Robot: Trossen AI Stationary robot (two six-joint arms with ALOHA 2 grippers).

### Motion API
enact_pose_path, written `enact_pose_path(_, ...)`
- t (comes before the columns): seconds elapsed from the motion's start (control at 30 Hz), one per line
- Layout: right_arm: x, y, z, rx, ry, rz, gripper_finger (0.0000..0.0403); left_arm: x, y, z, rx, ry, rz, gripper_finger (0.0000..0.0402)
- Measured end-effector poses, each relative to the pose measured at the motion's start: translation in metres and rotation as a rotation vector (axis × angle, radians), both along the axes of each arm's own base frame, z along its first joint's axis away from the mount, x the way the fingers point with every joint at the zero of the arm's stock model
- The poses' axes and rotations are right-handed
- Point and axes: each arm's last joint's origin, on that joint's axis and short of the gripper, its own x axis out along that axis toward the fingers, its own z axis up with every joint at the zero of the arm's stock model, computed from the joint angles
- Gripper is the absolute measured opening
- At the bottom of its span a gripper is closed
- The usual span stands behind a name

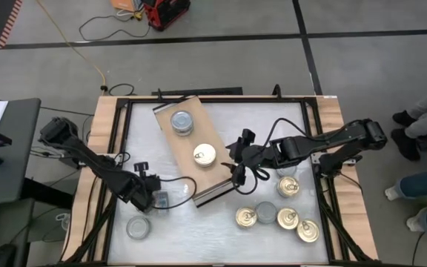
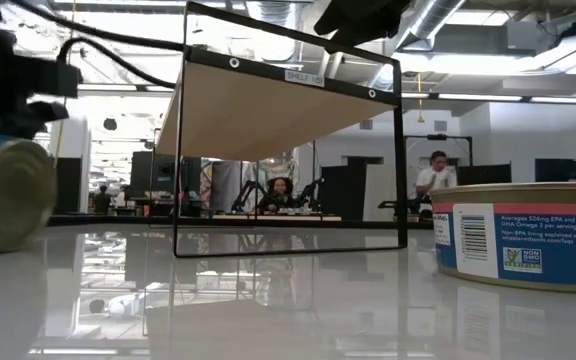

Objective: Stack canned seafood by type on shelf
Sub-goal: Stack the blue tuna can on top of the other blue tuna can on the shelf

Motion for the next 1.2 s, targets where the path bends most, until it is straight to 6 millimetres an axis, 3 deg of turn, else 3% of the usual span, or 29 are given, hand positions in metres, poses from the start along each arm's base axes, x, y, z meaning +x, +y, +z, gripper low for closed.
enact_pose_path(0.1, 0.0, -0.001, 0.0, 0.013, -0.006, -0.015, 0.0301, -0.001, 0.001, 0.024, -0.025, -0.061, 0.015, 0.0)
enact_pose_path(0.27, 0.003, -0.01, 0.002, -0.035, -0.029, -0.054, 0.0301, 0.003, -0.009, 0.072, -0.129, -0.312, 0.026, 0.0015)
enact_pose_path(0.5, 0.003, -0.009, 0.003, -0.062, -0.025, -0.03, 0.0301, -0.005, -0.011, 0.099, -0.146, -0.482, -0.098, 0.0033)
enact_pose_path(0.67, 0.004, -0.01, 0.005, -0.058, -0.045, -0.033, 0.0301, -0.01, -0.028, 0.11, -0.258, -0.586, -0.189, 0.0053)
enact_pose_path(0.8, 0.006, -0.009, 0.008, -0.05, -0.085, -0.033, 0.0301, -0.002, -0.055, 0.1, -0.343, -0.559, -0.289, 0.0111)
enact_pose_path(0.97, 0.007, -0.011, 0.008, -0.012, -0.1, -0.064, 0.0301, 0.009, -0.091, 0.072, -0.287, -0.422, -0.41, 0.0206)
enact_pose_path(1.2, 0.007, -0.018, 0.008, 0.034, -0.114, -0.118, 0.0301, 0.026, -0.128, 0.097, -0.192, -0.427, -0.614, 0.0319)
